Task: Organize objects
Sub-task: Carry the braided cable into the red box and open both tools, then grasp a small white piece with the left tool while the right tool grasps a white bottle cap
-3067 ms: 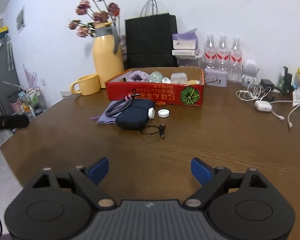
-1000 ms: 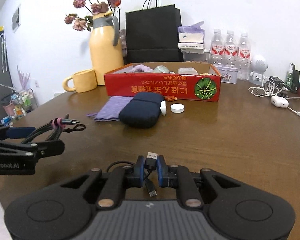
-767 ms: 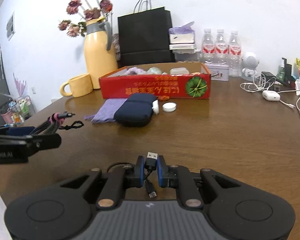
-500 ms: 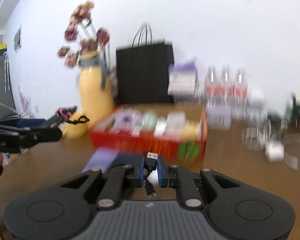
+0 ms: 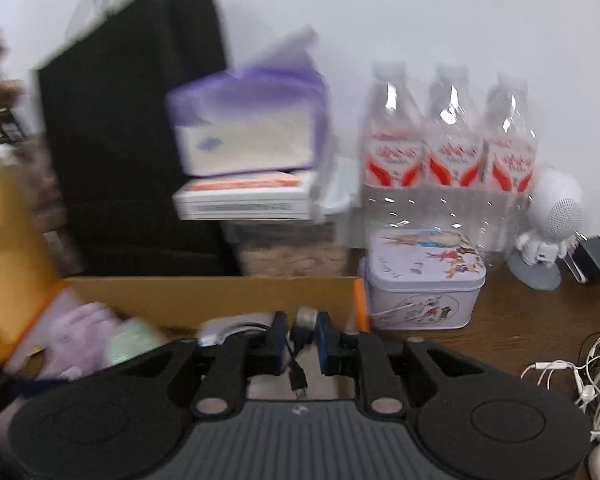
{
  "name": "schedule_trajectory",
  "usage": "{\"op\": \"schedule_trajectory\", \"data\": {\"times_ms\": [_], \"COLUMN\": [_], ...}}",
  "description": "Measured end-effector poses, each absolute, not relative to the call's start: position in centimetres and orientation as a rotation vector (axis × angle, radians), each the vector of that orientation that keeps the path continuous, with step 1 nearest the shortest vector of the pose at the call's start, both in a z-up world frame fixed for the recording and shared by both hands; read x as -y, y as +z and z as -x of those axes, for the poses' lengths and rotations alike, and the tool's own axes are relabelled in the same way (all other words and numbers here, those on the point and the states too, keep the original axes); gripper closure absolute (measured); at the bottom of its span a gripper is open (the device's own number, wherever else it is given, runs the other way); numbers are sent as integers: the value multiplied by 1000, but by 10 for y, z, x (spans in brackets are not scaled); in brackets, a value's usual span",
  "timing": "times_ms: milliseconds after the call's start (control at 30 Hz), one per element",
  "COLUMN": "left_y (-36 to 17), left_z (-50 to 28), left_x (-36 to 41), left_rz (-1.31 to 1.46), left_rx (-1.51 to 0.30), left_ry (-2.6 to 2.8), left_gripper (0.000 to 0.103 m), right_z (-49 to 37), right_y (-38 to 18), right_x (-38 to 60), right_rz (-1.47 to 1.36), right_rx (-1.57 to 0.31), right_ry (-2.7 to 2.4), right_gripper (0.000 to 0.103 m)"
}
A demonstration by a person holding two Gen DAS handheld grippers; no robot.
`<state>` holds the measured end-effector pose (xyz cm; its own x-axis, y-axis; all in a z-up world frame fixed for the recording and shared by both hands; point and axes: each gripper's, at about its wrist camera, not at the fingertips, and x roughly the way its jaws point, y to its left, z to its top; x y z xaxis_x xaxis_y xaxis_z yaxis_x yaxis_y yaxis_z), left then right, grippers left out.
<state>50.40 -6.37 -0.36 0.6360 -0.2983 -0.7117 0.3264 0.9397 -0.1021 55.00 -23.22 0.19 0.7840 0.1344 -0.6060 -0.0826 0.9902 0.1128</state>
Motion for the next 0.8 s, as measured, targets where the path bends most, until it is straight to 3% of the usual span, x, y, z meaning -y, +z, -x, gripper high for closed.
{"op": "schedule_trajectory", "data": {"times_ms": [200, 367, 500, 800], "left_y": [36, 71, 81, 33], "left_z": [-478, -445, -371, -199], "left_x": [36, 20, 5, -11], "left_rz": [-17, -20, -29, 46], "left_rx": [-690, -634, -552, -567], "left_ry": [-392, -300, -299, -251], "left_gripper": [0, 0, 0, 0], "right_z": [-544, -507, -433, -237], "right_y": [10, 31, 37, -3], "right_x": [245, 244, 243, 236], "right_rz": [-147, -123, -76, -117], "right_rx": [-587, -565, -529, -603], "right_ry": [118, 152, 223, 293], "right_gripper": [51, 50, 44, 41]}}
